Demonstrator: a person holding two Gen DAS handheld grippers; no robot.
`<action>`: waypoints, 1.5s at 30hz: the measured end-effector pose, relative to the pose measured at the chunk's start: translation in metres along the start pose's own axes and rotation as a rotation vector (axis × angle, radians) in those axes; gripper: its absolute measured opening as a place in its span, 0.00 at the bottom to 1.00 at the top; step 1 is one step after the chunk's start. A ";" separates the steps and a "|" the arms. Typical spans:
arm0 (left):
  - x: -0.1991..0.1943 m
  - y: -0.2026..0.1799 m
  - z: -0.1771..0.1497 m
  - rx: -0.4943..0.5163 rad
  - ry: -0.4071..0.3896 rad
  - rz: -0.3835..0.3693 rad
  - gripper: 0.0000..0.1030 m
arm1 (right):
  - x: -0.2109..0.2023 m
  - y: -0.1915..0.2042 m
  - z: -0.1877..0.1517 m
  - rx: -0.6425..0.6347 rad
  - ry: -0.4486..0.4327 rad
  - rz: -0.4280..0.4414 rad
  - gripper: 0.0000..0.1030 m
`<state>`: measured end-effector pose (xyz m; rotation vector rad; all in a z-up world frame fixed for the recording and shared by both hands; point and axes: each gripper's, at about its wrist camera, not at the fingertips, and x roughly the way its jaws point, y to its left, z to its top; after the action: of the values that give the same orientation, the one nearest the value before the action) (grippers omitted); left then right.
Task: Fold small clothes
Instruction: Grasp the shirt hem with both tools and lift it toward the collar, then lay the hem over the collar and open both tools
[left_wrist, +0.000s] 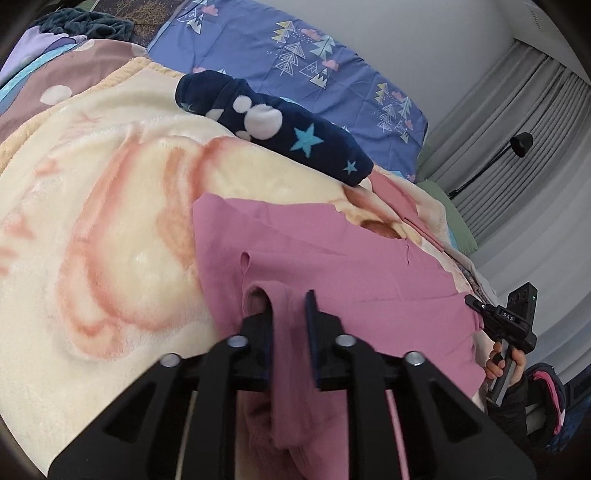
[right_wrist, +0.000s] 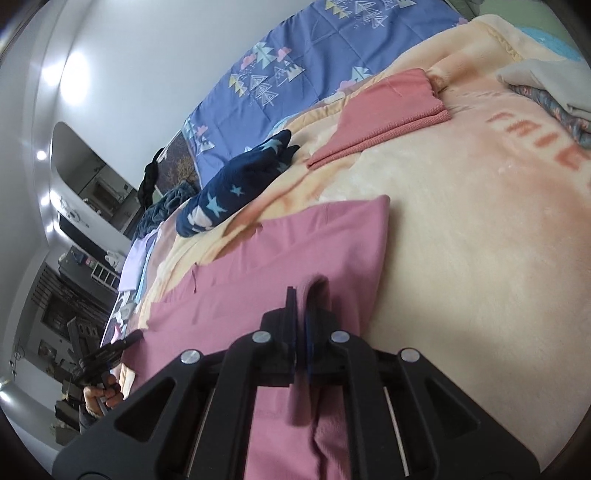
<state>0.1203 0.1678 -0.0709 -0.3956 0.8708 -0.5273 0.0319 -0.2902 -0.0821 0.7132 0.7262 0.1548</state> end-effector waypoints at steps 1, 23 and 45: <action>-0.004 -0.002 -0.004 0.013 0.002 -0.004 0.24 | -0.003 0.002 -0.002 -0.009 0.007 0.003 0.09; 0.020 -0.008 0.061 -0.041 -0.060 0.079 0.41 | 0.017 0.002 0.063 0.089 -0.020 -0.002 0.34; 0.037 -0.021 0.089 0.188 -0.093 0.200 0.02 | 0.031 0.025 0.083 -0.117 -0.100 -0.065 0.03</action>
<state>0.2056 0.1392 -0.0300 -0.1582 0.7548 -0.3986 0.1118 -0.3056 -0.0393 0.5810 0.6390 0.1008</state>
